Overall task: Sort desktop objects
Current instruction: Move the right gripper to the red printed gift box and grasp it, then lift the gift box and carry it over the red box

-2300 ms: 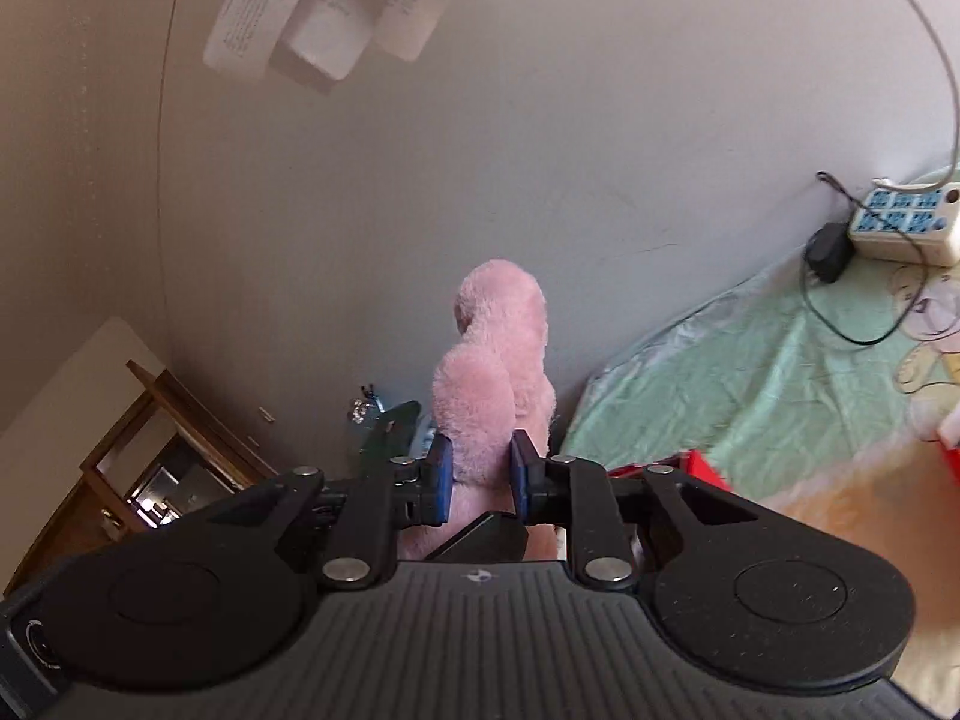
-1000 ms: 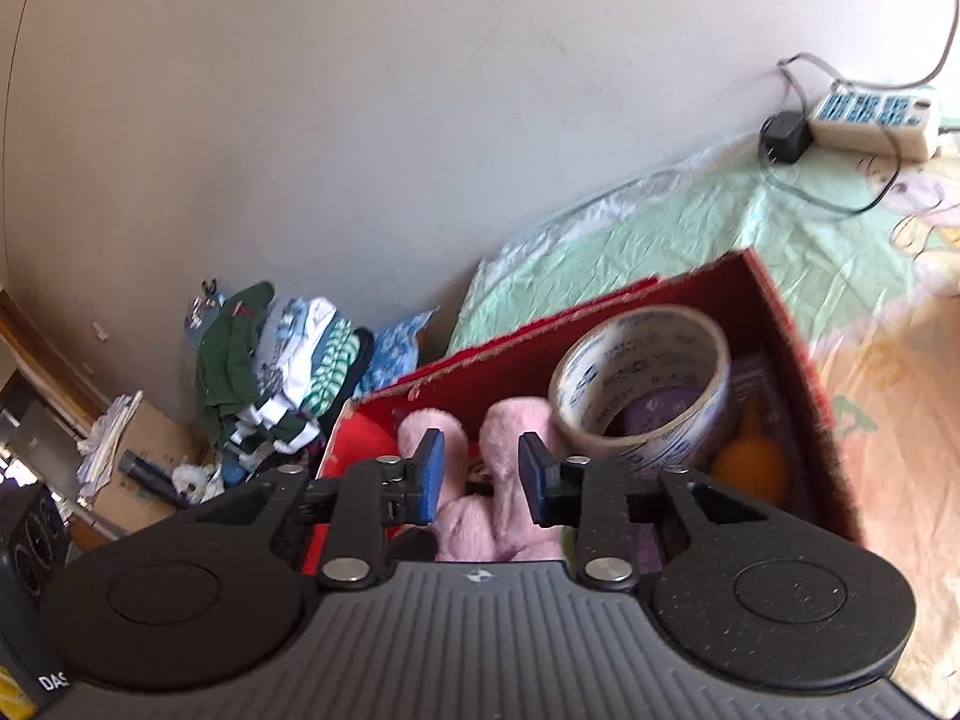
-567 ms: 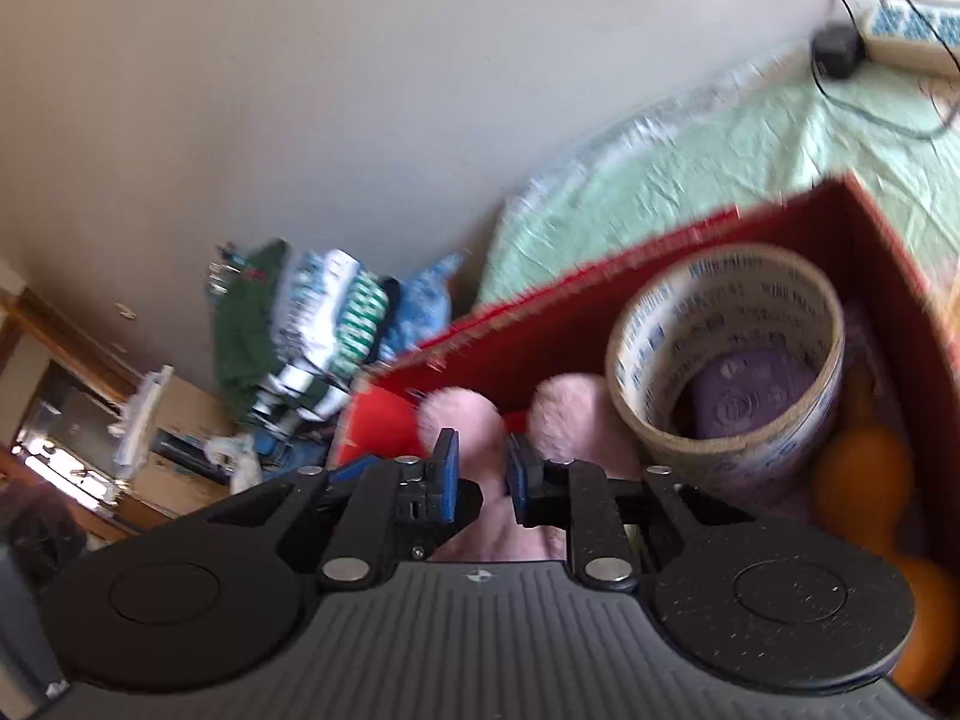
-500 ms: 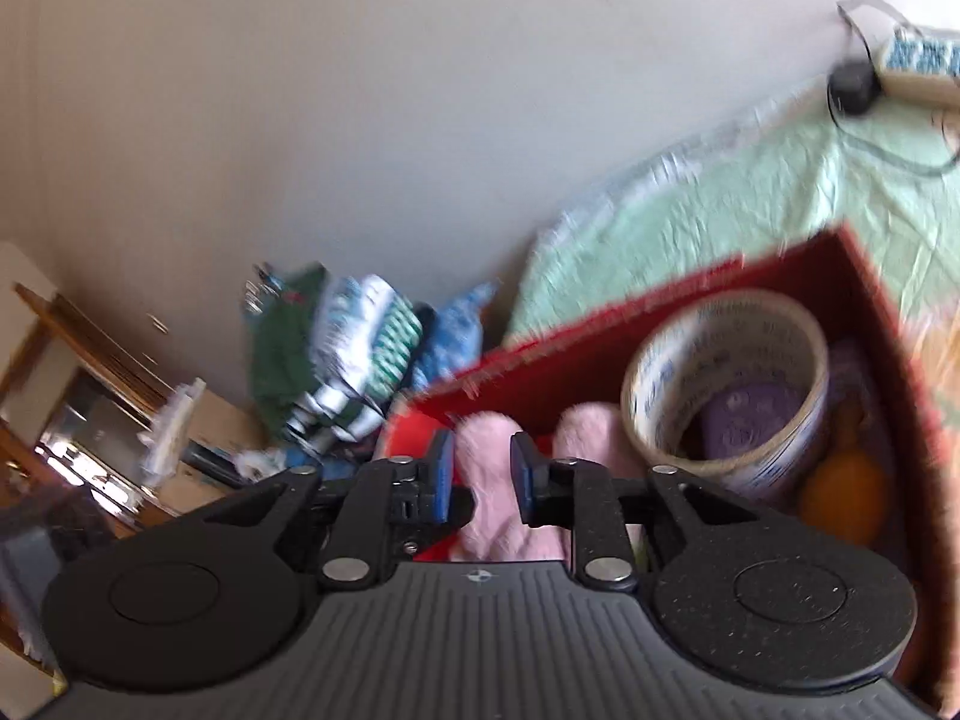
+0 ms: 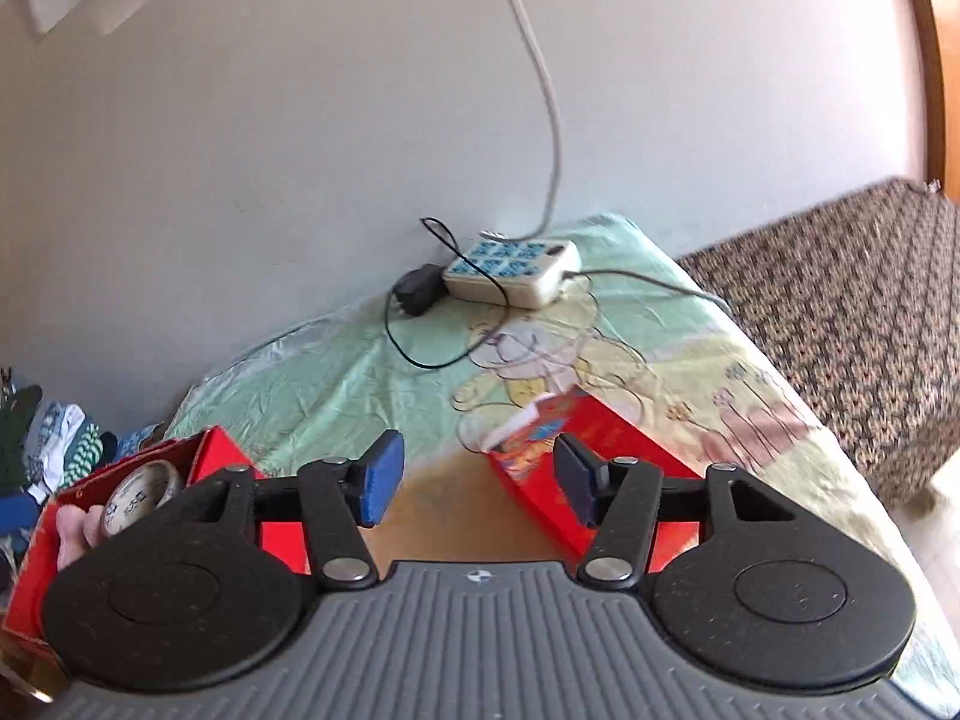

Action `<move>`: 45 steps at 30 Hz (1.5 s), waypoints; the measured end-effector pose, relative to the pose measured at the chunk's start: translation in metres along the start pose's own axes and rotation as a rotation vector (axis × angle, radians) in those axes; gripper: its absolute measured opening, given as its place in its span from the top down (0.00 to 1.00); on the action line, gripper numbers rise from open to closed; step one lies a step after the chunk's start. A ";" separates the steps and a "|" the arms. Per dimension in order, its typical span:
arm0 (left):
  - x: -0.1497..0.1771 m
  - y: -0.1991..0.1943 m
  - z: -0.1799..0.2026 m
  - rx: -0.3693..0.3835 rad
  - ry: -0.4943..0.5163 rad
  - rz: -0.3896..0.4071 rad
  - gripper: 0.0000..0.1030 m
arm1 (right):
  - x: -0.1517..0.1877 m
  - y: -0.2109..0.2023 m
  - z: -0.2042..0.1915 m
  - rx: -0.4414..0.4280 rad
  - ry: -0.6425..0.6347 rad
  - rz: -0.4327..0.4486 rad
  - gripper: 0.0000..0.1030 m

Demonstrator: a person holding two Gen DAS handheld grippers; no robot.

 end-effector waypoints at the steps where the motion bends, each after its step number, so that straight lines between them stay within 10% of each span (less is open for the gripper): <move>1: 0.003 0.022 0.011 0.011 -0.013 -0.021 0.18 | 0.000 0.005 0.009 -0.008 0.020 -0.018 0.42; 9: 0.052 0.171 0.016 -0.047 -0.293 -0.207 0.18 | -0.005 0.044 0.079 -0.071 0.176 -0.159 0.41; 22: 0.066 0.241 0.011 -0.164 -0.366 -0.284 0.20 | 0.018 0.106 0.098 -0.221 0.170 -0.394 0.48; 34: 0.069 0.233 0.048 -0.148 -0.290 -0.300 0.17 | 0.033 0.072 0.121 -0.223 0.269 -0.387 0.55; 45: 0.001 0.136 0.075 -0.160 -0.081 -0.071 0.10 | -0.008 -0.015 0.059 -0.296 0.268 -0.152 0.55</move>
Point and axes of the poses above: each gripper's, at about its wrist camera, not at the fingertips, and y roughly the way its jaws point, z to its right, x to its underside, the point moved 9 cm from there along y, roughly the way its jaws point, and after that the axes turned 1 degree about z, right-handed, at the moved point
